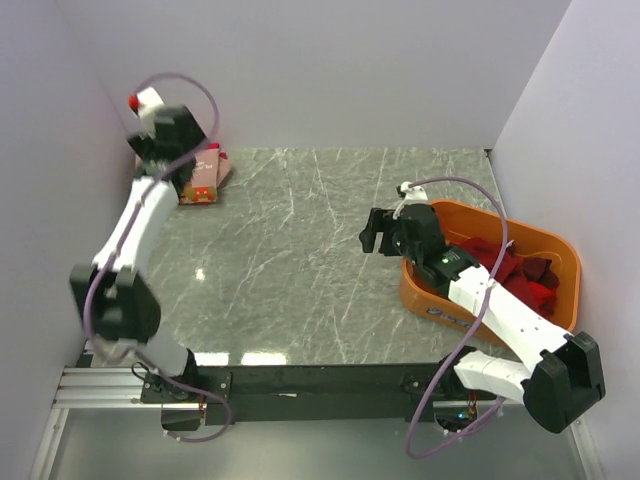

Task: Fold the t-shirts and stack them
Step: Neatly place the folded tshirt to the corner, then reset both grippers

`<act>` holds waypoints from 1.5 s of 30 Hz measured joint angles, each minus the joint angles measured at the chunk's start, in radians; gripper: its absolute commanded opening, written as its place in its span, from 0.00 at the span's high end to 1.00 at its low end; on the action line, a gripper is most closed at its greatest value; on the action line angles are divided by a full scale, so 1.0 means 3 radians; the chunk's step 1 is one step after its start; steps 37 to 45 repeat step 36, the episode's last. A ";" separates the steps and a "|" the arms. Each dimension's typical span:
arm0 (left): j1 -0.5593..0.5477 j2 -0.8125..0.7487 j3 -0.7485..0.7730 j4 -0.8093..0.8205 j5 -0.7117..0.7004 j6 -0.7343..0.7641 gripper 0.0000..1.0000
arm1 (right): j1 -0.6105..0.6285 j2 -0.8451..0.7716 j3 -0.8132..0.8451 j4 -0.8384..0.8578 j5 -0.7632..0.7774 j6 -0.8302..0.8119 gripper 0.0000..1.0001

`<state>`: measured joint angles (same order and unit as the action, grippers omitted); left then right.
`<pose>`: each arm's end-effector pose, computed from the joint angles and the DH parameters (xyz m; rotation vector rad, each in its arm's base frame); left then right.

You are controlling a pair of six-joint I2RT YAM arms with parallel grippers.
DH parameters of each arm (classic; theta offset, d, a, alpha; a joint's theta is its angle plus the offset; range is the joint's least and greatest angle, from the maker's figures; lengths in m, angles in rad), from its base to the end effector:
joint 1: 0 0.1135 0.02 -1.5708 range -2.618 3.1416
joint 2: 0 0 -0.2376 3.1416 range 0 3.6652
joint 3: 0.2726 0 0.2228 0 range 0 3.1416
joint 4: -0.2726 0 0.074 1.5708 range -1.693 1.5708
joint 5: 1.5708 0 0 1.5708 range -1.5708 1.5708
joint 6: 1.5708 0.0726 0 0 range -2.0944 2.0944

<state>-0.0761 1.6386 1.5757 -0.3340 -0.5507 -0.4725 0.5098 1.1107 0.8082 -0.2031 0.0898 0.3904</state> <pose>0.3811 0.0090 0.3444 -0.7155 1.7711 0.1723 0.2347 0.1237 0.2489 -0.0700 2.1052 0.4548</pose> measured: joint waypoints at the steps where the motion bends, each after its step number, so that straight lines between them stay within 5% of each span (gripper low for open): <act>1: -0.0148 -0.0254 -0.0338 0.0057 0.0014 -0.0112 0.01 | -0.0001 -0.0023 0.0000 -0.0022 0.0000 0.0018 0.13; 6: -0.0984 -0.1101 -0.1695 0.0050 0.0104 -0.0708 0.01 | -0.0001 -0.0142 -0.0017 -0.0107 -0.0028 0.0046 0.13; 12: -0.1626 -0.1700 -0.2341 -0.0528 -0.0069 -0.1298 0.00 | -0.0001 -0.0332 -0.0128 -0.0114 -0.0053 0.0128 0.13; 25: -0.1668 -0.3503 -0.3096 -0.1156 -0.0195 -0.2019 0.01 | -0.0001 -0.0570 -0.0271 -0.0095 -0.0103 0.0268 0.13; 45: -0.1668 -0.3441 -0.3114 -0.1331 -0.0256 -0.2193 0.01 | -0.0001 -0.0567 -0.0331 0.0029 -0.0243 0.0306 0.13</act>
